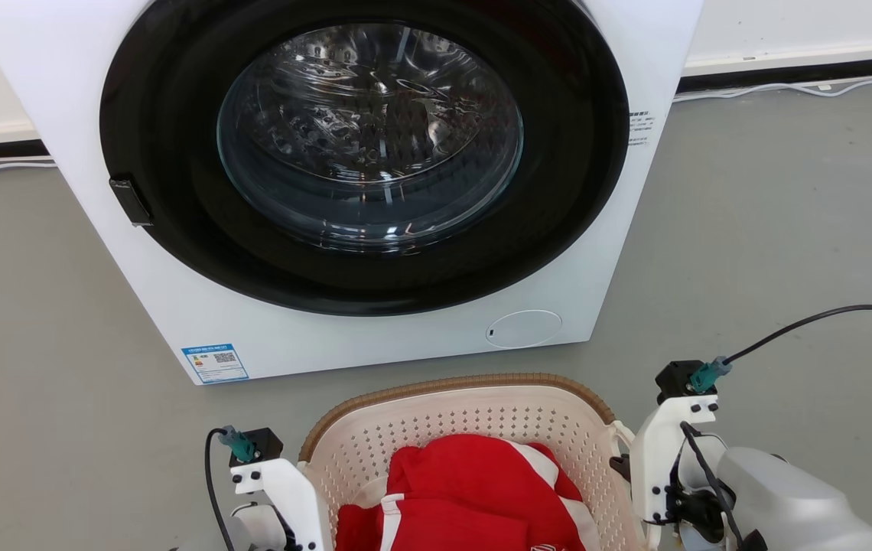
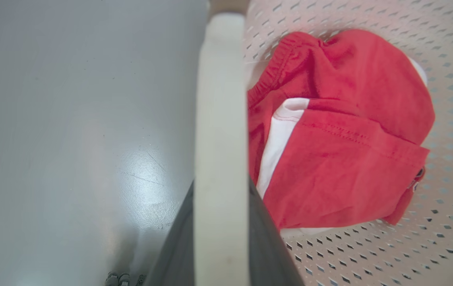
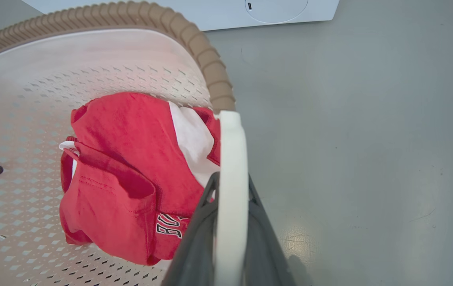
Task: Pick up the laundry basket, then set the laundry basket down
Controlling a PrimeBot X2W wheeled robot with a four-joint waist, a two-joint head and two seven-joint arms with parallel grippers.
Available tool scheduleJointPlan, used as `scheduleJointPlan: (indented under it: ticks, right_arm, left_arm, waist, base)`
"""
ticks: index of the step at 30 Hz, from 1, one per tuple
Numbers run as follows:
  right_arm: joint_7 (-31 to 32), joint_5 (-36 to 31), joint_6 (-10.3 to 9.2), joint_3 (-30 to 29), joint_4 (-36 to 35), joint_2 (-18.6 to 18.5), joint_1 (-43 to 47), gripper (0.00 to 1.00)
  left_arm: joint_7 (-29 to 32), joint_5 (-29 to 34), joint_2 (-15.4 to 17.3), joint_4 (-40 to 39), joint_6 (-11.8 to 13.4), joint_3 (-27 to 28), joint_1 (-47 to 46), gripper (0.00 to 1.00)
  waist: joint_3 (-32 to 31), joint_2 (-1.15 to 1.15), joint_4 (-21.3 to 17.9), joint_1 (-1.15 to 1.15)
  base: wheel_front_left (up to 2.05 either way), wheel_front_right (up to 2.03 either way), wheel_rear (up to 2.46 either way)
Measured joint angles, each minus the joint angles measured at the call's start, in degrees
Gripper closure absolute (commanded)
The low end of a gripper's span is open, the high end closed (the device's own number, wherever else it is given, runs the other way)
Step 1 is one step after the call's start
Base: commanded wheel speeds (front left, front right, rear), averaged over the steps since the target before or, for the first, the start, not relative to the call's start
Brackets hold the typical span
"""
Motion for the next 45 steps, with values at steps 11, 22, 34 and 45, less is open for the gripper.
scheduleJointPlan:
  ticks: [11, 22, 34, 45]
  right_arm:
    - [-0.10, 1.35, 0.00, 0.74, -0.26, 0.01, -0.04, 1.00]
    - [-1.54, 1.75, -0.02, 1.11, -1.67, -0.47, -0.24, 1.00]
    - [-10.16, 1.74, -0.02, 1.30, -5.52, -1.97, -1.23, 1.00]
    - [-18.14, 1.63, -0.03, 1.43, -8.91, -4.09, -3.68, 1.00]
  left_arm:
    - [-0.01, -0.51, 0.12, 0.04, 0.00, -0.31, 0.00, 1.00]
    - [-1.90, -0.96, 0.30, 0.11, 0.05, -0.46, -0.02, 1.00]
    - [-9.33, -0.89, 1.02, 0.05, 0.29, -0.62, -2.11, 1.00]
    - [-17.11, 0.15, 1.04, -0.02, 1.59, -1.22, -6.34, 1.00]
  waist:
    - [0.46, 0.00, 0.16, 0.00]
    - [1.69, 0.00, 0.03, 0.00]
    - [8.55, 0.00, -0.22, 0.00]
    - [17.14, 0.00, 1.14, 0.00]
  base:
    - [0.00, 0.00, 0.00]
    - [0.00, 0.00, 0.00]
    - [0.00, 0.00, 0.00]
    - [0.00, 0.00, 0.00]
